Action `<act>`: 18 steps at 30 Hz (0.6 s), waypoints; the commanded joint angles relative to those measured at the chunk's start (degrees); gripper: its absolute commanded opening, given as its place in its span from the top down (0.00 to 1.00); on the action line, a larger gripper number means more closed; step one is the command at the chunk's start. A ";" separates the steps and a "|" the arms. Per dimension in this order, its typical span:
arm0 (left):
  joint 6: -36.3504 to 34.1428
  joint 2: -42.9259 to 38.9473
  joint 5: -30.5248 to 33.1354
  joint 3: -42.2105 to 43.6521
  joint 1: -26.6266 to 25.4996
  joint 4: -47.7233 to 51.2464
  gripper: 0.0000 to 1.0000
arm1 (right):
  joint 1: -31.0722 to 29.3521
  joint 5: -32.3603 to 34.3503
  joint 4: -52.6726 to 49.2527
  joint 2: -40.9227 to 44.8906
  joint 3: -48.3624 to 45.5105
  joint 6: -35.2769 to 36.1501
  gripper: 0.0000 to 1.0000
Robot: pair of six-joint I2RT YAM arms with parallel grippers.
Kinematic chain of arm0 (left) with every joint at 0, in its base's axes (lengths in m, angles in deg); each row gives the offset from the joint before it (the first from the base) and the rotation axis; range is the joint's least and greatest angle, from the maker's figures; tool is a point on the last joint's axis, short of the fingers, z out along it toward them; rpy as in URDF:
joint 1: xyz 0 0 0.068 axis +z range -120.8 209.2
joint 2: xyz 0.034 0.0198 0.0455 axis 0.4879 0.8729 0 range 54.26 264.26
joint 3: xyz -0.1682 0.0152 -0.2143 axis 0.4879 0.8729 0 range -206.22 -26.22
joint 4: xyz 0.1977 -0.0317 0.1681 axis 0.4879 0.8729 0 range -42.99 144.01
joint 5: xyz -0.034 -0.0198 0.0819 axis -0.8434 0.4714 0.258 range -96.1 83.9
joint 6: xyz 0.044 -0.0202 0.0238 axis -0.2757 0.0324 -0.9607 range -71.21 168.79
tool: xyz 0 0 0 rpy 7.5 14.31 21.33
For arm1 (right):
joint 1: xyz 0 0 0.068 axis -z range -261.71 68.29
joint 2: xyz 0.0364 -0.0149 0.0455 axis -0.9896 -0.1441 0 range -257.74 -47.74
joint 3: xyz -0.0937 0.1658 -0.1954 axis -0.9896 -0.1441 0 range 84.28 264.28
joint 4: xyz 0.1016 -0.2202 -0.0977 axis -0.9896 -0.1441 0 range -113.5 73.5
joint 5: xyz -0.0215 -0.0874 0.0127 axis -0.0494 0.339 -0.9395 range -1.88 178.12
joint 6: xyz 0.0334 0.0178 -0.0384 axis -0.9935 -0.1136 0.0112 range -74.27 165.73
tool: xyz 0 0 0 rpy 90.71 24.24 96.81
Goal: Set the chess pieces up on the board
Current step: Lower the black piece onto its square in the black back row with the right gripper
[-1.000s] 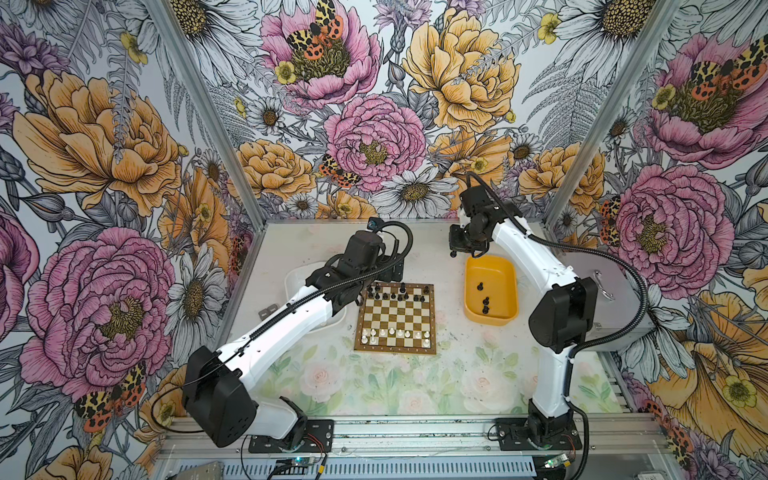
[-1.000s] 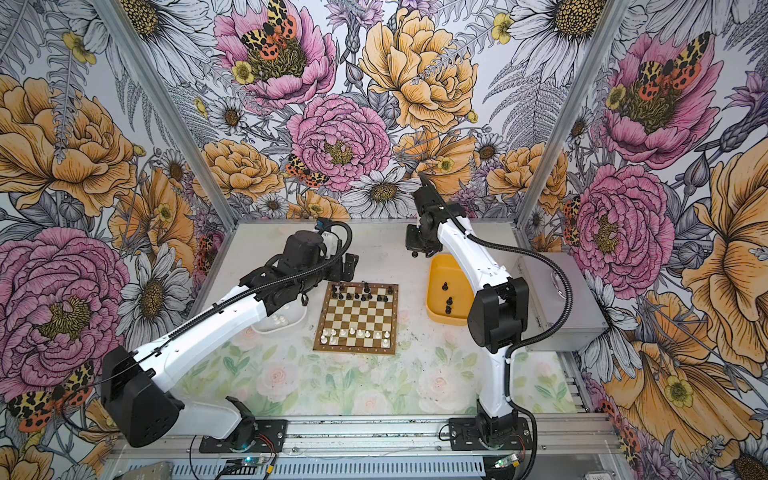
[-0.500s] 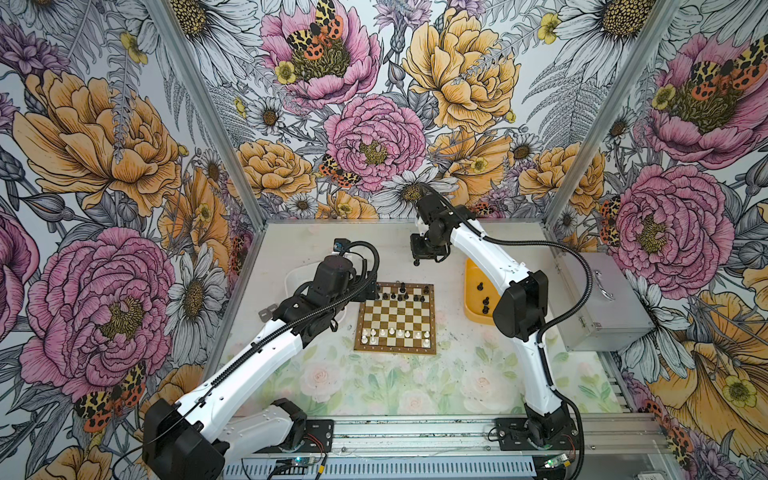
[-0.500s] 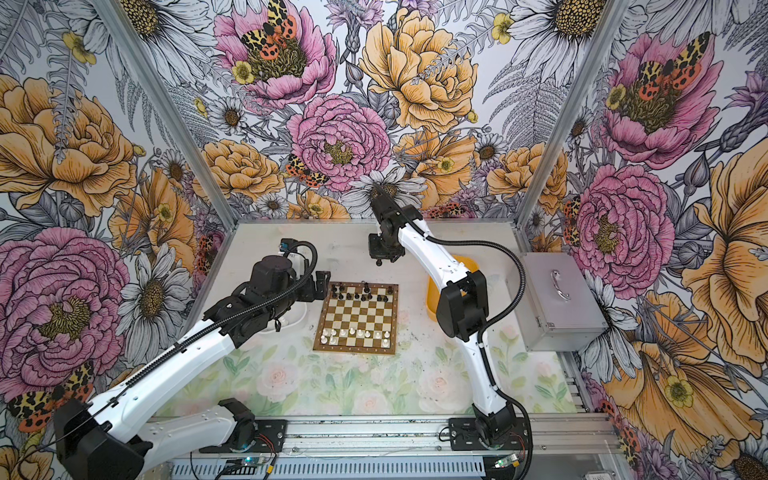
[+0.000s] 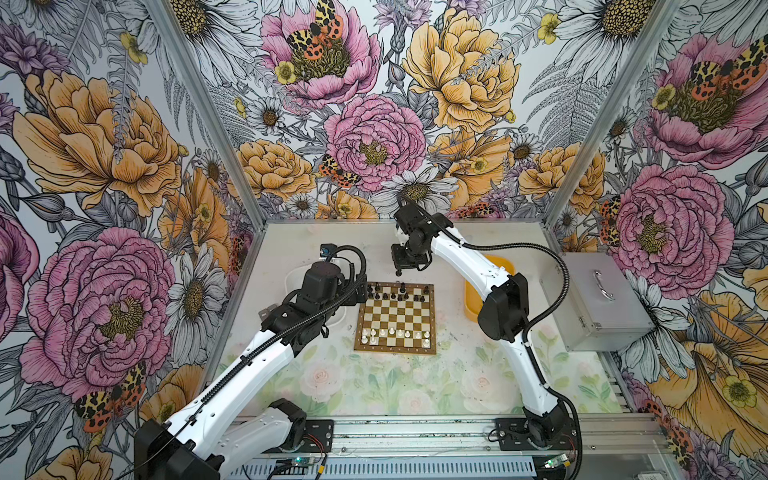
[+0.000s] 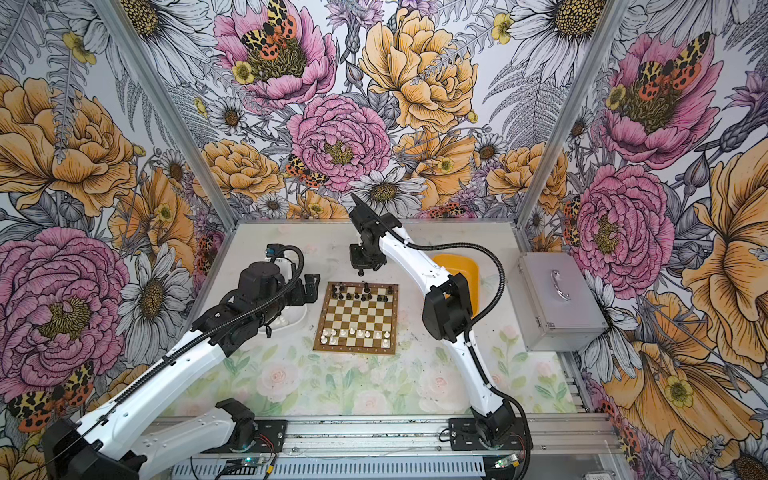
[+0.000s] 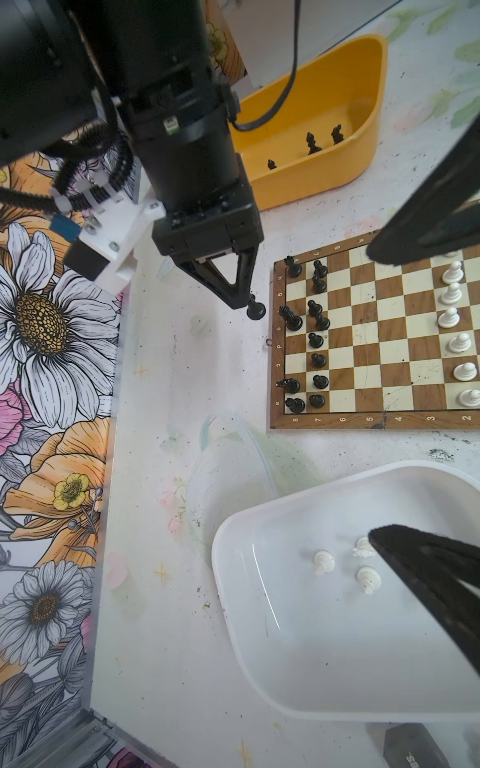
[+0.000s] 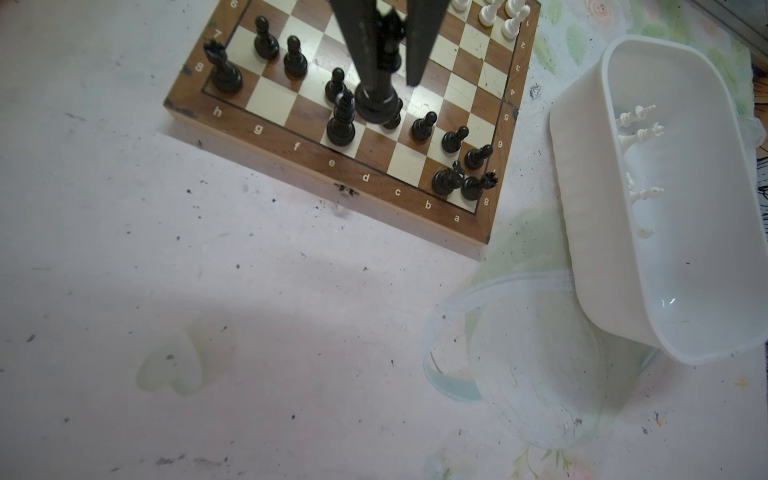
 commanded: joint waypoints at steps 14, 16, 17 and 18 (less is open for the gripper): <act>0.82 -2.55 -1.10 1.99 0.80 -0.35 0.01 | -1.64 -0.32 0.00 -5.16 1.42 -0.52 0.90; 0.75 -2.73 -1.11 2.10 0.89 -0.35 0.01 | -1.64 -0.26 -0.02 -5.72 1.43 -0.53 0.90; 0.74 -2.77 -1.10 2.07 0.97 -0.31 0.01 | -1.67 -0.31 -0.01 -5.94 1.43 -0.49 0.90; 0.69 -2.81 -1.10 2.00 1.02 -0.26 0.01 | -1.68 -0.30 0.10 -6.03 1.42 -0.49 0.90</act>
